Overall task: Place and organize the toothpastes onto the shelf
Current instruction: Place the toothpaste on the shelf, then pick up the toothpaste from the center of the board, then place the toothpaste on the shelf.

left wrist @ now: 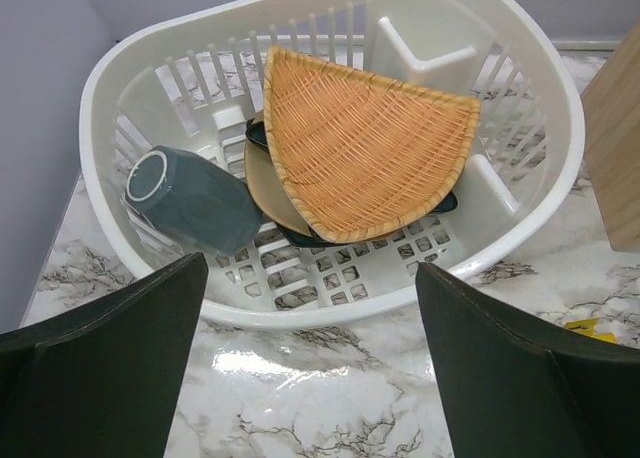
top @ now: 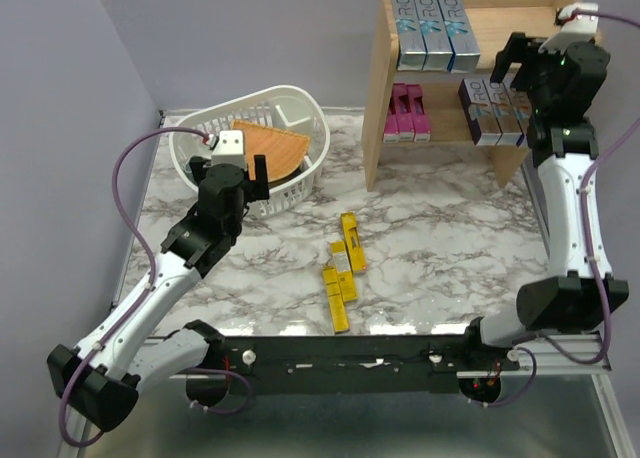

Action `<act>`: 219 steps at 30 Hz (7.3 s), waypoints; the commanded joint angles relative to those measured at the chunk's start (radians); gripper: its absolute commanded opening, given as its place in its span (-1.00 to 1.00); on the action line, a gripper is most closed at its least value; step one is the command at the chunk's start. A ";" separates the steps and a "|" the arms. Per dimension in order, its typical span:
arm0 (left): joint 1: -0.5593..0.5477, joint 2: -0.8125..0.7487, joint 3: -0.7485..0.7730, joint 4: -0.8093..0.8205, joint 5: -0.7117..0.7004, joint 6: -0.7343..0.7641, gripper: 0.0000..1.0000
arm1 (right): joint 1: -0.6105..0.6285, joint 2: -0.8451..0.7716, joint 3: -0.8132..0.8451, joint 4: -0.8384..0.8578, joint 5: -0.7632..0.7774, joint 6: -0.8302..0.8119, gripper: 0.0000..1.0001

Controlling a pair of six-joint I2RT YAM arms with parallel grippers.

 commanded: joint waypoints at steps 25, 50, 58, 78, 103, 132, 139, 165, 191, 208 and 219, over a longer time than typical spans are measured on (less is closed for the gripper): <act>0.006 -0.111 0.004 -0.016 0.033 -0.046 0.98 | 0.626 -0.614 -1.313 0.199 -0.040 0.522 0.86; 0.007 -0.092 0.001 -0.013 0.030 -0.038 0.98 | 0.898 -0.203 -1.308 0.422 0.275 0.565 0.50; 0.007 -0.091 -0.001 -0.011 0.027 -0.038 0.98 | 0.898 -0.230 -1.299 0.335 0.416 0.567 0.45; 0.007 -0.079 -0.009 -0.002 0.030 -0.030 0.98 | 0.900 -0.203 -1.425 0.578 0.237 0.444 0.35; 0.007 -0.109 -0.010 0.004 0.018 -0.024 0.98 | 0.981 -0.321 -1.396 0.462 0.386 0.406 -0.13; 0.007 -0.141 -0.012 0.001 0.038 -0.027 0.98 | 0.646 -0.294 0.193 -0.507 0.472 0.058 -0.17; 0.007 -0.149 -0.016 0.007 0.041 -0.026 0.98 | 0.359 -0.160 0.321 -0.491 0.389 -0.045 -0.17; 0.007 -0.094 -0.070 0.070 0.070 0.016 0.98 | -0.024 0.190 0.545 -0.480 0.278 -0.134 -0.11; 0.007 -0.094 -0.081 0.087 0.072 0.028 0.98 | -0.065 0.201 0.453 -0.313 0.385 -0.154 0.10; 0.007 -0.083 -0.085 0.089 0.073 0.031 0.98 | -0.116 0.152 0.373 -0.241 0.229 -0.150 0.07; 0.007 -0.083 -0.085 0.089 0.073 0.033 0.98 | -0.114 0.135 0.290 -0.149 0.140 -0.249 0.11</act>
